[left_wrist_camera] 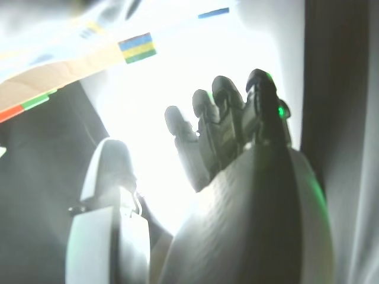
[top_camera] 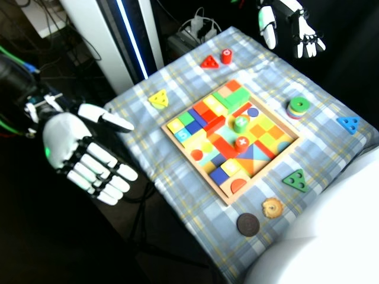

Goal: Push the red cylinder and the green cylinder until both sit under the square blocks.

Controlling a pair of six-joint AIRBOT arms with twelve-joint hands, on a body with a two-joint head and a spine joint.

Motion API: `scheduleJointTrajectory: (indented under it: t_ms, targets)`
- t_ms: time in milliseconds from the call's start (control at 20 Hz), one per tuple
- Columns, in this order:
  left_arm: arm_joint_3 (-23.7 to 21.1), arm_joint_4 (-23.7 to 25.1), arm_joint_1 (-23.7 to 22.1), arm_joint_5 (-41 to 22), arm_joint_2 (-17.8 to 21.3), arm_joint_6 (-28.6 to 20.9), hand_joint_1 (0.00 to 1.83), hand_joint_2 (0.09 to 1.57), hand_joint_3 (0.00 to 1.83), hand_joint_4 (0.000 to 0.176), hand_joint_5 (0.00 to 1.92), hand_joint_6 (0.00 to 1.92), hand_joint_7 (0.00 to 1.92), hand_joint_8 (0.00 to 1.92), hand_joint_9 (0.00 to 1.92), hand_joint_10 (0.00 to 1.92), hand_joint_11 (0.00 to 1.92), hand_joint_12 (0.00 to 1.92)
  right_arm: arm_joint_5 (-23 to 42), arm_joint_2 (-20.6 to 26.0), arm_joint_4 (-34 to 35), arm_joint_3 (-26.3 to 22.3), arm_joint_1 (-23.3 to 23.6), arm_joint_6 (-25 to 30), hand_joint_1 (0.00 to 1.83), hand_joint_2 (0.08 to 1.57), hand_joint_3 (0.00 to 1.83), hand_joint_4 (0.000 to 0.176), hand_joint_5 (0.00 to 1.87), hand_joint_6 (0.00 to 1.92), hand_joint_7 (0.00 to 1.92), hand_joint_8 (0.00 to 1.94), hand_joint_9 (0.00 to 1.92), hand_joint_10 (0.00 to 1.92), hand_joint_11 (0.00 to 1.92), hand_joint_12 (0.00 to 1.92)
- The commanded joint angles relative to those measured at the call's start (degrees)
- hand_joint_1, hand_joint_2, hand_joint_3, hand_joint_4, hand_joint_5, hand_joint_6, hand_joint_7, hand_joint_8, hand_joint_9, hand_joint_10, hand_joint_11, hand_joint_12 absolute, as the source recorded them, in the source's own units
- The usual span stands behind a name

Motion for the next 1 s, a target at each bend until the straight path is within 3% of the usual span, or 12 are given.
scheduleJointTrajectory:
  t_ms: [0,250,300,350,400,500,550,600,750,800,850,950]
  targets:
    - [0.3,1.5,-0.7,-5.9,0.7,0.3,0.47,1.23,0.01,0.108,0.58,0.0,0.37,0.0,0.24,0.05,0.0,0.13,5.9,0.5,-0.9,0.4,0.7,0.3,0.25,1.33,0.0,0.0,0.64,0.0,0.82,0.0,0.82,0.01,0.32,0.92]
    - [-0.3,-0.4,-0.8,-6.1,2.2,4.0,0.64,1.17,0.0,0.034,0.64,0.0,0.44,0.0,0.34,0.03,0.0,0.46,-0.3,3.0,-8.3,1.6,4.1,0.2,0.13,1.28,0.0,0.027,0.57,0.0,0.72,0.0,0.65,0.0,0.13,0.98]
    - [-0.6,-0.4,-0.9,-5.5,2.4,5.5,0.65,1.17,0.0,0.033,0.64,0.0,0.45,0.0,0.34,0.02,0.0,0.5,-2.8,3.5,-10.8,2.3,5.9,0.3,0.13,1.28,0.0,0.028,0.57,0.0,0.72,0.0,0.65,0.0,0.13,0.97]
    - [-1.0,-0.3,-1.2,-5.0,2.4,7.4,0.65,1.18,0.0,0.051,0.61,0.0,0.45,0.0,0.36,0.02,0.0,0.59,-6.1,3.9,-14.2,3.4,8.5,0.6,0.1,1.28,0.0,0.002,0.53,0.0,0.66,0.0,0.61,0.0,0.14,0.89]
    - [-1.4,-0.3,-1.3,-5.6,2.4,8.6,0.67,1.17,0.0,0.064,0.61,0.0,0.46,0.0,0.38,0.02,0.0,0.7,-9.2,4.3,-17.4,4.5,11.1,1.4,0.04,1.27,0.0,0.0,0.47,0.0,0.58,0.0,0.55,0.0,0.1,0.85]
    - [-2.3,0.3,-1.3,-8.1,2.4,8.8,0.61,1.16,0.0,0.066,0.66,0.01,0.47,0.0,0.4,0.02,0.0,0.67,-16.9,4.4,-25.2,7.6,17.2,3.7,0.03,1.22,0.0,0.025,0.38,0.0,0.43,0.0,0.4,0.0,0.02,0.71]
    - [-2.1,0.3,-1.3,-8.1,2.3,8.8,0.56,1.2,0.01,0.01,0.67,0.0,0.45,0.0,0.34,0.0,0.0,0.57,-20.7,4.2,-28.9,9.3,20.5,5.4,0.0,1.22,0.0,0.025,0.34,0.0,0.35,0.0,0.3,0.0,0.0,0.59]
    - [-1.8,0.3,-1.4,-7.4,2.1,8.8,0.53,1.22,0.01,0.0,0.66,0.0,0.44,0.0,0.33,0.0,0.0,0.55,-24.3,3.7,-33.1,10.9,23.6,7.3,0.0,1.22,0.0,0.023,0.32,0.0,0.27,0.01,0.2,0.01,0.0,0.38]
    - [-2.0,0.4,-1.3,-7.5,2.0,8.8,0.62,1.19,0.0,0.0,0.69,0.0,0.44,0.0,0.34,0.01,0.0,0.5,-32.8,0.3,-43.7,16.5,31.3,13.8,0.0,1.16,0.0,0.0,0.3,0.0,0.12,0.0,0.0,0.0,0.0,0.01]
    - [-1.9,0.4,-1.3,-7.4,1.7,8.8,0.62,1.2,0.0,0.0,0.7,0.0,0.44,0.0,0.35,0.01,0.0,0.59,-35.9,-1.2,-47.5,18.6,33.6,16.2,0.0,1.15,0.0,0.01,0.29,0.0,0.09,0.0,0.0,0.0,0.0,0.0]
    - [-1.7,0.5,-1.3,-7.2,1.6,8.8,0.59,1.21,0.0,0.0,0.7,0.0,0.45,0.0,0.35,0.01,0.0,0.61,-37.5,-2.5,-49.8,20.1,35.0,17.9,0.0,1.13,0.0,0.042,0.27,0.0,0.02,0.0,0.0,0.0,0.0,0.0]
    - [-1.8,0.9,-1.4,-7.1,1.5,8.8,0.54,1.22,0.01,0.0,0.71,0.0,0.47,0.0,0.38,0.03,0.0,0.76,-39.2,-4.9,-52.5,22.6,36.2,20.3,0.0,1.16,0.0,0.028,0.36,0.01,0.1,0.01,0.0,0.0,0.0,0.0]
